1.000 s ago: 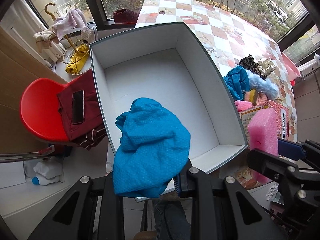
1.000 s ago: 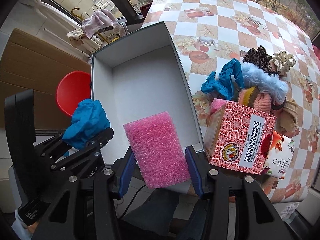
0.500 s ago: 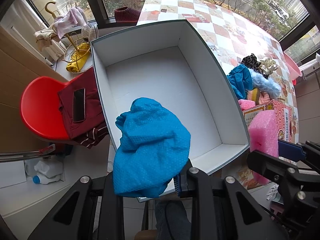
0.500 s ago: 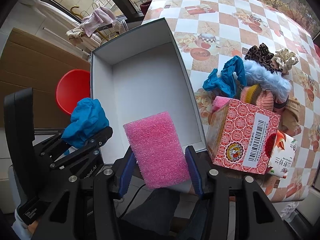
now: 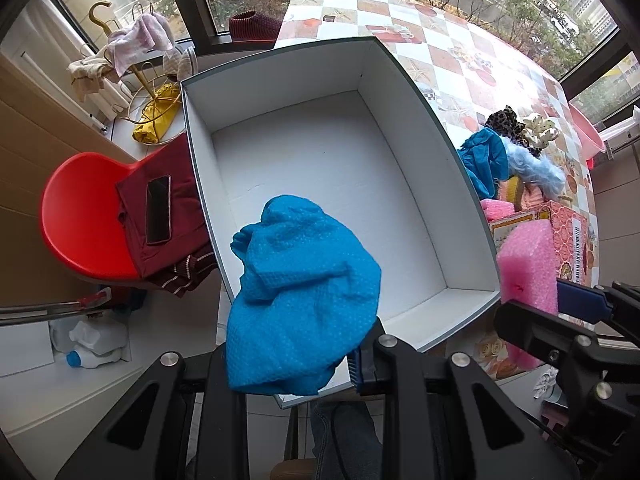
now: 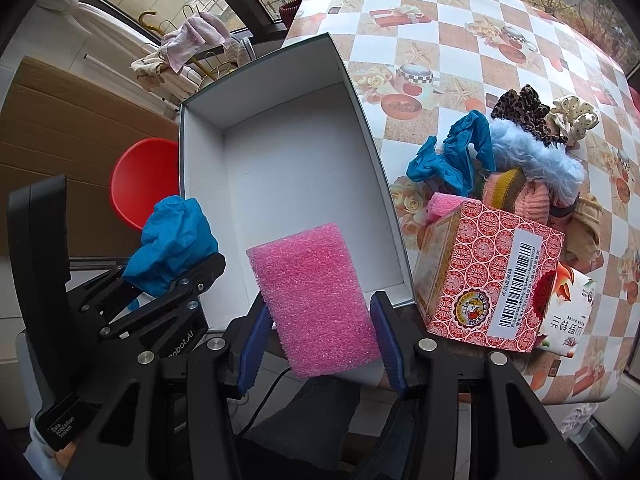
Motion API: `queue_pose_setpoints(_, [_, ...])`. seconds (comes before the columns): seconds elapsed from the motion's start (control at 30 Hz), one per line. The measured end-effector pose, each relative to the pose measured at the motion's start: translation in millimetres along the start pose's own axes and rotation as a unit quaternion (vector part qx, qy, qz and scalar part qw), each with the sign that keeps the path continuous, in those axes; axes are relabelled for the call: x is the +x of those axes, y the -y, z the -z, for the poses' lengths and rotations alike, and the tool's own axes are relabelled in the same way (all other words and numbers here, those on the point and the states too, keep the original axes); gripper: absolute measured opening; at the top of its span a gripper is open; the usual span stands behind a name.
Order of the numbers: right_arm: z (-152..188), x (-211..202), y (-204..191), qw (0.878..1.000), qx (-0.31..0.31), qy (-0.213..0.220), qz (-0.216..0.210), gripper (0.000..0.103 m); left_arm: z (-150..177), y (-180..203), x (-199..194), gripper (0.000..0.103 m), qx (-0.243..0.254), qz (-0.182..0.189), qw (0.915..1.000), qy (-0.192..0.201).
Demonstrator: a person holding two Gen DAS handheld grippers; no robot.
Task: Organize soft objects
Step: 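Open the left gripper to drop the blue cloth while the right drops the pink sponge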
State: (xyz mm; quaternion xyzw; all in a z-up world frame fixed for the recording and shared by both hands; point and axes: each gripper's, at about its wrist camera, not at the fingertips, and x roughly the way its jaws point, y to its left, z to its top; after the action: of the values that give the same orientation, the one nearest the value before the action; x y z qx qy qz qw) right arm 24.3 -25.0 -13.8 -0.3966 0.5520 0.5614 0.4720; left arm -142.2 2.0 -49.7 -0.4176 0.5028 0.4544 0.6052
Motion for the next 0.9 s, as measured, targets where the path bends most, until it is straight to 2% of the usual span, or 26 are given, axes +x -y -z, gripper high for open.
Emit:
queue_pose_setpoints(0.6, [-16, 13, 1, 1.000, 0.005, -0.014, 0.007, 0.051, -14, -10, 9, 0.028, 0.002, -0.007, 1.0000, -0.005])
queue_pose_setpoints(0.67, [-18, 14, 0, 1.000, 0.003, -0.015, 0.008, 0.051, -15, -10, 9, 0.030, 0.004, -0.003, 1.0000, -0.004])
queue_pose_setpoints(0.77, [-20, 15, -2, 1.000, 0.001, -0.015, 0.007, 0.052, -16, -9, 9, 0.047, 0.007, -0.003, 1.0000, -0.002])
queue_pose_setpoints(0.83, [-21, 15, -2, 1.000, 0.003, -0.016, 0.004, 0.054, -16, -9, 10, 0.073, 0.004, 0.001, 1.0000, -0.005])
queue_pose_setpoints(0.87, [-21, 14, -2, 1.000, 0.004, -0.017, 0.004, 0.055, -16, -11, 10, 0.077, -0.003, -0.001, 1.0000, -0.005])
queue_pose_setpoints(0.9, [-20, 14, -1, 1.000, 0.006, -0.015, 0.007, 0.063, -17, -13, 10, 0.082, -0.011, 0.002, 0.9999, -0.003])
